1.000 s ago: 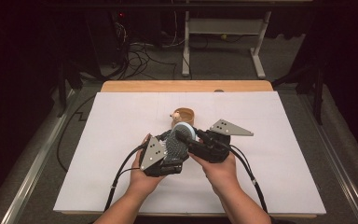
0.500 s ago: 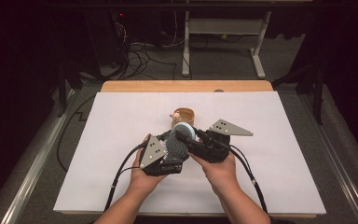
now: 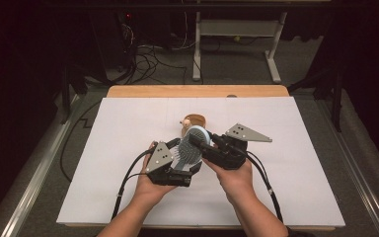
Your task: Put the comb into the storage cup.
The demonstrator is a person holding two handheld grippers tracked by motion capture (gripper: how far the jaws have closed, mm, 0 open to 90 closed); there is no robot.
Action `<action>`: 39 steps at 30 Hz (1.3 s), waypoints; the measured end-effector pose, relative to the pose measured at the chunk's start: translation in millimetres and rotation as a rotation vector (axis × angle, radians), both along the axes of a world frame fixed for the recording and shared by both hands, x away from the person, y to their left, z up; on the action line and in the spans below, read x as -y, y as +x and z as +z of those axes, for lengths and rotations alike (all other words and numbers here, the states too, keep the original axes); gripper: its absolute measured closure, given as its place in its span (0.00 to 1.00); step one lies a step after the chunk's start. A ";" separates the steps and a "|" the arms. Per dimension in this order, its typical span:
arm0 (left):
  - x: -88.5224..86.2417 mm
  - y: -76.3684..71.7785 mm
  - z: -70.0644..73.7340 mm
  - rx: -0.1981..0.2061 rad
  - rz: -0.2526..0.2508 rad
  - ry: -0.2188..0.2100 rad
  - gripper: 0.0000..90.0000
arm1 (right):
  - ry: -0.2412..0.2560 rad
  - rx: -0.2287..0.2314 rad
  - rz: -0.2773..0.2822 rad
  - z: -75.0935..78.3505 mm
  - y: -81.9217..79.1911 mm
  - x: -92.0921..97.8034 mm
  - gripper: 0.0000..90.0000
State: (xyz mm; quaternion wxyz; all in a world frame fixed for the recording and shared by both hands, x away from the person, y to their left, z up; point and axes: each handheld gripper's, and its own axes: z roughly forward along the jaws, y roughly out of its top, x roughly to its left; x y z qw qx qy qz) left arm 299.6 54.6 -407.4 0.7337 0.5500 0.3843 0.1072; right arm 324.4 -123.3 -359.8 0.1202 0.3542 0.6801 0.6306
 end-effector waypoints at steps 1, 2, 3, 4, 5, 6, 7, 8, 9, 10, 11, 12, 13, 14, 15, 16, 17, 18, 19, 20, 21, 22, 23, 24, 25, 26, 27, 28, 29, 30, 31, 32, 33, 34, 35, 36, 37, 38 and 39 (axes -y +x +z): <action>-1.7 0.0 0.6 -0.003 -0.003 0.002 0.02 | 0.001 0.003 -0.003 0.7 0.2 0.8 0.67; -3.2 0.0 0.6 -0.004 -0.004 0.004 0.01 | 0.001 0.006 -0.004 1.4 0.3 1.4 0.67; -5.0 0.4 0.4 -0.007 -0.007 0.007 0.01 | 0.000 0.009 -0.007 1.9 0.4 2.0 0.67; -6.8 1.1 0.4 -0.016 -0.010 0.001 0.01 | -0.001 0.012 -0.008 2.2 0.8 2.6 0.67; -8.7 1.7 0.5 -0.023 -0.010 -0.006 0.01 | 0.002 0.011 -0.010 2.4 1.2 3.3 0.67; -10.7 1.7 0.4 -0.024 -0.014 -0.013 0.01 | 0.006 0.011 -0.015 2.7 1.5 3.8 0.67; -12.4 1.8 0.1 -0.027 -0.018 -0.009 0.01 | 0.007 0.016 -0.016 3.0 1.7 4.1 0.67; -13.7 1.7 -0.7 -0.028 -0.019 -0.003 0.01 | 0.006 0.019 -0.017 3.3 1.7 4.4 0.67; -15.0 1.4 -1.4 -0.028 -0.022 0.003 0.01 | 0.006 0.021 -0.019 3.5 1.8 4.5 0.67; -16.6 0.9 -1.9 -0.026 -0.027 0.006 0.01 | 0.004 0.021 -0.020 3.5 2.1 4.7 0.67; -18.4 0.2 -2.2 -0.023 -0.030 0.006 0.01 | 0.002 0.023 -0.022 3.4 2.6 5.0 0.67; -20.4 -0.6 -2.4 -0.018 -0.032 0.007 0.01 | 0.003 0.021 -0.024 3.5 2.6 5.5 0.67; -22.4 -1.2 -2.9 -0.015 -0.034 0.009 0.01 | 0.002 0.024 -0.025 3.6 2.7 6.2 0.67; -24.8 -1.8 -3.6 -0.014 -0.036 0.012 0.01 | 0.001 0.026 -0.026 3.7 2.5 7.0 0.67; -27.8 -2.3 -4.6 -0.010 -0.035 0.017 0.01 | -0.001 0.029 -0.028 3.9 2.3 7.9 0.67; -31.1 -2.6 -5.5 -0.009 -0.035 0.016 0.01 | -0.003 0.032 -0.031 4.2 1.9 9.0 0.67; -35.2 -2.9 -6.4 -0.008 -0.035 0.011 0.01 | 0.000 0.036 -0.034 4.6 1.7 10.5 0.67; -37.7 -3.1 -7.2 -0.006 -0.032 0.009 0.01 | 0.008 0.037 -0.036 5.1 1.9 13.0 0.67; -40.8 -3.2 -8.3 -0.007 -0.027 0.006 0.01 | 0.013 0.037 -0.039 5.5 2.0 14.5 0.67; -43.8 -3.3 -9.8 -0.007 -0.020 0.002 0.01 | 0.016 0.042 -0.043 5.9 2.5 16.3 0.67; -46.4 -3.1 -11.4 -0.009 -0.012 -0.005 0.01 | 0.016 0.043 -0.047 6.5 2.7 17.9 0.67; -49.2 -3.0 -12.8 -0.012 -0.006 -0.008 0.01 | 0.018 0.041 -0.052 7.0 2.6 19.1 0.67; -51.6 -2.8 -14.3 -0.012 0.000 -0.014 0.01 | 0.018 0.042 -0.052 7.5 2.6 20.3 0.67; -53.8 -2.7 -16.0 -0.011 0.006 -0.014 0.01 | 0.017 0.047 -0.054 8.0 2.6 21.3 0.67; -55.6 -2.3 -17.7 -0.009 0.014 -0.009 0.01 | 0.014 0.052 -0.055 8.4 2.3 22.3 0.67; -57.1 -1.9 -19.6 -0.004 0.021 0.001 0.01 | 0.011 0.056 -0.056 8.8 1.7 23.2 0.67; -58.6 -1.8 -21.1 0.001 0.023 0.006 0.01 | 0.009 0.061 -0.059 8.8 1.3 24.1 0.67; -60.4 -1.8 -22.3 0.007 0.026 0.012 0.01 | 0.009 0.063 -0.061 8.4 1.1 25.2 0.67; -62.9 -1.7 -23.0 0.013 0.034 0.007 0.01 | 0.011 0.060 -0.061 8.1 0.7 26.4 0.67; -64.7 -1.5 -23.5 0.017 0.040 0.006 0.01 | 0.010 0.065 -0.062 7.5 0.4 27.9 0.67; -67.5 -1.0 -24.2 0.022 0.046 0.006 0.01 | 0.008 0.065 -0.063 7.1 -0.1 28.8 0.67; -70.3 -0.1 -25.0 0.023 0.053 -0.001 0.01 | 0.005 0.068 -0.067 6.5 -0.2 30.2 0.67; -73.6 0.9 -26.0 0.020 0.058 -0.003 0.01 | 0.006 0.065 -0.069 5.8 -0.3 31.5 0.67; -76.7 2.1 -26.8 0.014 0.063 -0.008 0.01 | 0.007 0.064 -0.070 5.2 -0.4 33.1 0.67; -79.9 3.0 -27.7 0.011 0.070 -0.012 0.01 | 0.008 0.065 -0.073 4.5 -0.6 34.6 0.67; -82.9 3.9 -28.7 0.011 0.076 -0.016 0.01 | 0.006 0.067 -0.077 4.0 -0.8 35.9 0.67; -85.3 4.7 -29.7 0.011 0.083 -0.019 0.01 | 0.003 0.070 -0.079 3.8 -1.2 37.3 0.67; -87.6 5.5 -30.6 0.010 0.090 -0.020 0.01 | 0.000 0.075 -0.083 3.8 -1.5 38.8 0.67; -89.9 6.4 -31.6 0.008 0.095 -0.019 0.01 | 0.002 0.076 -0.085 3.8 -1.8 40.3 0.67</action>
